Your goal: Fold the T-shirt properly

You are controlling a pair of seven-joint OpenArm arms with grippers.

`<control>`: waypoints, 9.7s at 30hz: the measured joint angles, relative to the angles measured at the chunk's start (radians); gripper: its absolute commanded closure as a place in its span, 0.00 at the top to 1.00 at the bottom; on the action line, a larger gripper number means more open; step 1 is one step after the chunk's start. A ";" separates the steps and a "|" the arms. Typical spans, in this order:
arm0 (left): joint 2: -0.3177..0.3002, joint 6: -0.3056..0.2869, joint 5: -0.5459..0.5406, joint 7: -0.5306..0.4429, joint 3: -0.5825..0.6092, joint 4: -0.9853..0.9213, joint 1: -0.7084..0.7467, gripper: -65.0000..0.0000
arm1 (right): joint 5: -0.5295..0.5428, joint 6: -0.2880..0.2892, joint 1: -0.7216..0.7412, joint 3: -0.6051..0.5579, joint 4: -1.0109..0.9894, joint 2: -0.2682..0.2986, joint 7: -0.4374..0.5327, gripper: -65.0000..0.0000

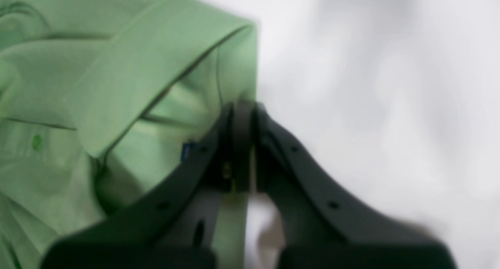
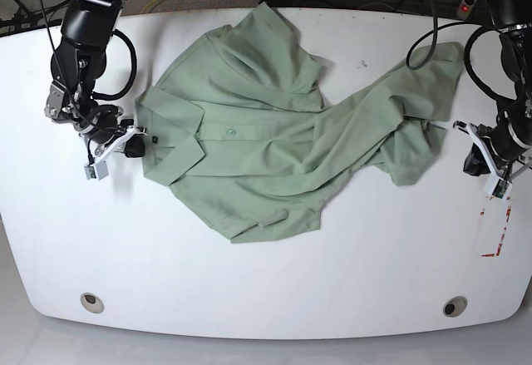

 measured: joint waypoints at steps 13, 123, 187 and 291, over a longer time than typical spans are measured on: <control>0.002 0.000 0.060 0.003 0.005 -0.041 -0.035 0.63 | 0.003 -0.002 -0.027 0.012 0.073 0.030 -0.045 0.41; 0.218 0.002 0.100 -0.035 0.116 -0.435 -0.170 0.66 | -0.016 0.094 0.144 -0.277 -0.041 -0.003 0.024 0.00; 0.029 -0.083 0.373 0.275 0.087 0.045 -0.874 0.00 | 0.027 0.119 0.955 -0.365 0.122 0.217 -0.257 0.00; 0.367 -0.082 0.397 0.272 -0.058 0.126 -0.063 0.48 | -0.237 0.094 0.426 -0.782 -0.429 -0.049 0.437 0.00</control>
